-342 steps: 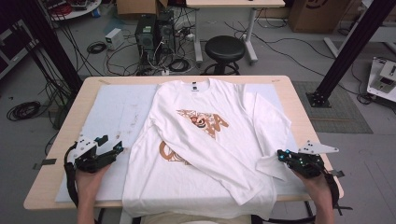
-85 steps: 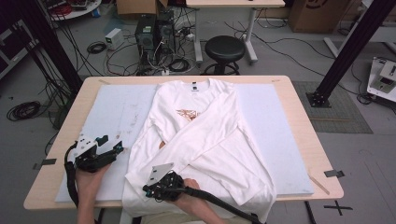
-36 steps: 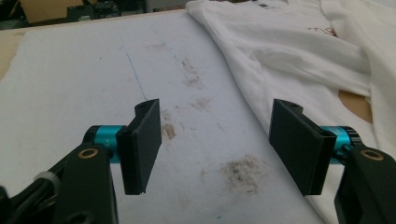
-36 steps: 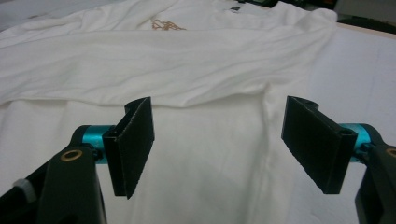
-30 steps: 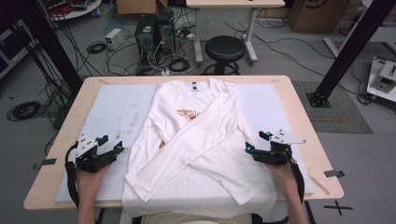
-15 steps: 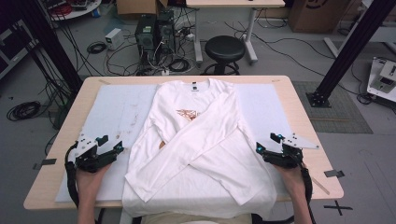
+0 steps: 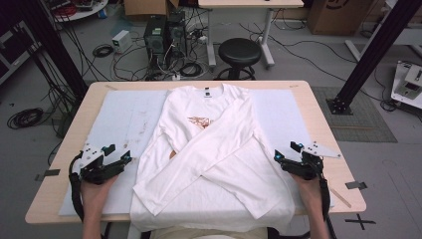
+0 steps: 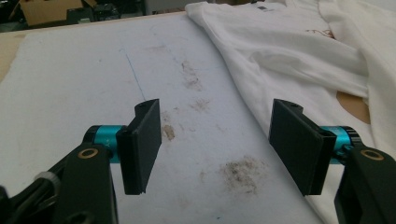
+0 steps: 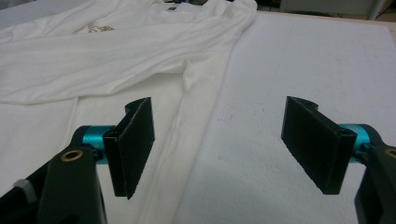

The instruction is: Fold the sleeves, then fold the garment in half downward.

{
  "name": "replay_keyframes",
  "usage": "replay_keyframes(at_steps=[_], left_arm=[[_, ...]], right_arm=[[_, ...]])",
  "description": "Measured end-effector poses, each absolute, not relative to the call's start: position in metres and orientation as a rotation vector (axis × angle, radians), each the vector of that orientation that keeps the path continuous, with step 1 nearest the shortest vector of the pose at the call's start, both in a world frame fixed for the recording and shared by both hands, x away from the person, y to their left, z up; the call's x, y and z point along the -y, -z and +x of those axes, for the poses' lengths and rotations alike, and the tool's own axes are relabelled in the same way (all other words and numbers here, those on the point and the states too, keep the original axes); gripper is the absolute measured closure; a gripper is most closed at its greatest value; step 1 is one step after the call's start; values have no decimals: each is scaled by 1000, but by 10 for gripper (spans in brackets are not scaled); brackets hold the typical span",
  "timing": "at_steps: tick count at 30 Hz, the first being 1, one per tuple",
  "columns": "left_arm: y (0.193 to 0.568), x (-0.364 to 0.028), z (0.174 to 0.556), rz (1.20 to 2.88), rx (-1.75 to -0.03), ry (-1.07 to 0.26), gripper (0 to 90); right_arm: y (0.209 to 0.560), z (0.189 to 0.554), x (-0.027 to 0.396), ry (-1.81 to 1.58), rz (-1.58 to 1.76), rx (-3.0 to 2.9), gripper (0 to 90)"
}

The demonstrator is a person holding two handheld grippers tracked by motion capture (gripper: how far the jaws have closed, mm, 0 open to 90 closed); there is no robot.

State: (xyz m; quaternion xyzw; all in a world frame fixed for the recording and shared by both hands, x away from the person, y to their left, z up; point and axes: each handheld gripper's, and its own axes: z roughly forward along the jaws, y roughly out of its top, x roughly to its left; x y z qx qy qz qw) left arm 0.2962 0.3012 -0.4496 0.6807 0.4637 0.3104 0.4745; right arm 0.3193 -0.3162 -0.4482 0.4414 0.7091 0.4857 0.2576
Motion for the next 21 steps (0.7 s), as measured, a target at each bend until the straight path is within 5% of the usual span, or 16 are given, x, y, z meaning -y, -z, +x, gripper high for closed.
replay_keyframes(at_steps=[18,21], left_arm=[[449,-302,299,1678,-1151,-741,350],[448,-298,297,1677,-1162,-722,415]], right_arm=[[448,318,310,-1261,1165,-1934,269],[448,318,310,-1262,1161,-1946,287]])
